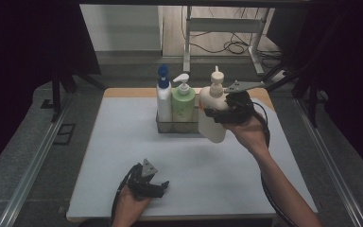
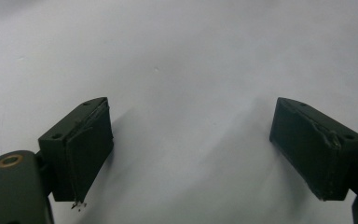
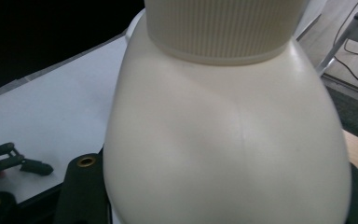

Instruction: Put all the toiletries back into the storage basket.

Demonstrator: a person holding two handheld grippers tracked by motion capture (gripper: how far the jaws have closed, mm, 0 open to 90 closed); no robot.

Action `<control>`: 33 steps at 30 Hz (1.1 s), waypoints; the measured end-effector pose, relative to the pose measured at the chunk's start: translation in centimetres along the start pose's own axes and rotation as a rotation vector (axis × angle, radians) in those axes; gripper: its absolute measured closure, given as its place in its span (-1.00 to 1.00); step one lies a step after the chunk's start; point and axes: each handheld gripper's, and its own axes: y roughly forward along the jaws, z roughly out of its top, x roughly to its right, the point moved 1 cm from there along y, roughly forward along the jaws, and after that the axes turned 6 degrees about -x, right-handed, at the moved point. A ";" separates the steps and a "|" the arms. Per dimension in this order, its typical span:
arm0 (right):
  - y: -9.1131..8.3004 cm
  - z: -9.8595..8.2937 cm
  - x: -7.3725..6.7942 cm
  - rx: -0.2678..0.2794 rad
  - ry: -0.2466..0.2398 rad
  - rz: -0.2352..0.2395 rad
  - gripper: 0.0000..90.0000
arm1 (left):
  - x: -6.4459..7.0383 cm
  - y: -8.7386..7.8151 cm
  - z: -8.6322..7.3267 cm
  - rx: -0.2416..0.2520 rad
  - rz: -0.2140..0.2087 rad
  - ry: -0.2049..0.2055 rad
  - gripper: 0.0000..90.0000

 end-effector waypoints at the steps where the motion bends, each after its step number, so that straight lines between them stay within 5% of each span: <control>1: 0.1 0.2 0.1 0.001 0.002 -0.006 -0.12 | 0.0 0.0 0.0 0.000 0.000 0.000 -0.71; 33: 4.8 2.8 3.6 0.014 0.098 -0.129 -0.12 | 0.0 0.0 0.0 0.001 0.000 0.001 -0.71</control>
